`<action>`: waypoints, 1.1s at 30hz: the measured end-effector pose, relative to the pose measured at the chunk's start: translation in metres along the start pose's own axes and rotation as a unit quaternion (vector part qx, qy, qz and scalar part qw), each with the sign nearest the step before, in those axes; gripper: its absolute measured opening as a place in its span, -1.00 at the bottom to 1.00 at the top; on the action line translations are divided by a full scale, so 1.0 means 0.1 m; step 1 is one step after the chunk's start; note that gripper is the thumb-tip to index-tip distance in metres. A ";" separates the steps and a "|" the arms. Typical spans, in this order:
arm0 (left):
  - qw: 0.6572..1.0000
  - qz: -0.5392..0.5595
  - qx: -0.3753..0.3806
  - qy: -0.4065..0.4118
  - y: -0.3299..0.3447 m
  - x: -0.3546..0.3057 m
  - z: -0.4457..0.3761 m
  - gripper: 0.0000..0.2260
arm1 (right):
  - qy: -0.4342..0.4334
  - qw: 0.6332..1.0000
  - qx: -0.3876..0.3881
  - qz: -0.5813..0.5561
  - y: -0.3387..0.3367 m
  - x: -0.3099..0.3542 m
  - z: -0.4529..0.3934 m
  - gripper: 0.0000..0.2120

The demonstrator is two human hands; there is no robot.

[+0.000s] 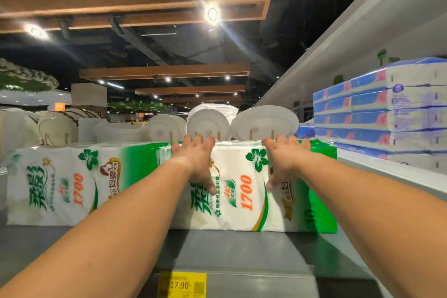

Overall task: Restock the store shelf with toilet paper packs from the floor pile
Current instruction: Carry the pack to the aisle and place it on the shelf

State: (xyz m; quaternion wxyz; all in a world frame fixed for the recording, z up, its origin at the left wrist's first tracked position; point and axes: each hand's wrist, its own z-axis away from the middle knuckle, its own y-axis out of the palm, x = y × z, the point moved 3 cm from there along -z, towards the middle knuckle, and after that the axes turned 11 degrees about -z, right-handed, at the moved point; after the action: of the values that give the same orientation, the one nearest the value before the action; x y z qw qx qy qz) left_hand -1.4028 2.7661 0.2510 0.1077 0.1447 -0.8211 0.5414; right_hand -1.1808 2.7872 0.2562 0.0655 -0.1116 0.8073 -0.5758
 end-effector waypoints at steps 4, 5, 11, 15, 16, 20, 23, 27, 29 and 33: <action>1.000 0.009 -0.022 -0.003 0.04 0.04 0.03 0.11 | -0.012 0.999 -0.033 -0.004 0.07 0.01 0.02 0.12; 1.000 0.014 -0.025 -0.007 0.04 0.04 0.05 0.13 | -0.014 0.999 -0.038 -0.007 0.07 0.01 0.04 0.12; 0.996 -0.032 -0.036 -0.076 0.06 -0.16 0.31 0.14 | -0.005 0.998 -0.062 -0.005 0.12 0.06 0.17 0.13; 0.996 0.007 -0.023 -0.081 0.09 -0.19 0.55 0.01 | -0.012 0.994 -0.109 -0.016 0.16 0.16 0.39 -0.20; 0.997 0.011 -0.025 -0.074 0.08 -0.18 0.62 -0.01 | -0.021 0.992 -0.120 -0.023 0.18 0.19 0.47 -0.22; 0.998 0.026 -0.031 -0.047 -0.04 -0.12 0.93 -0.05 | -0.030 0.994 -0.098 -0.035 0.21 0.35 0.90 -0.12; 0.999 0.027 -0.042 -0.021 -0.14 -0.14 1.21 -0.04 | -0.023 0.994 -0.102 -0.042 0.12 0.47 1.25 -0.15; 0.996 0.046 -0.065 0.027 -0.23 -0.23 1.63 -0.04 | 0.021 0.992 -0.114 -0.053 0.07 0.58 1.88 -0.09; 0.992 0.059 -0.087 0.063 -0.25 -0.36 1.86 -0.05 | 0.056 0.989 -0.122 -0.063 0.13 0.60 2.26 -0.11; 0.981 0.081 -0.093 0.152 -0.14 -0.80 2.40 -0.08 | 0.149 0.982 -0.101 -0.052 0.39 0.56 3.17 -0.11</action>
State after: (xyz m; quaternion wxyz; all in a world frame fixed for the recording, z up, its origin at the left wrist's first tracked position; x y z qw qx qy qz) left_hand -1.3277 2.5495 0.1422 0.2002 -0.0174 -0.8508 0.4856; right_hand -1.1644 2.4952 0.1166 -0.0969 -0.0726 0.8553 -0.5037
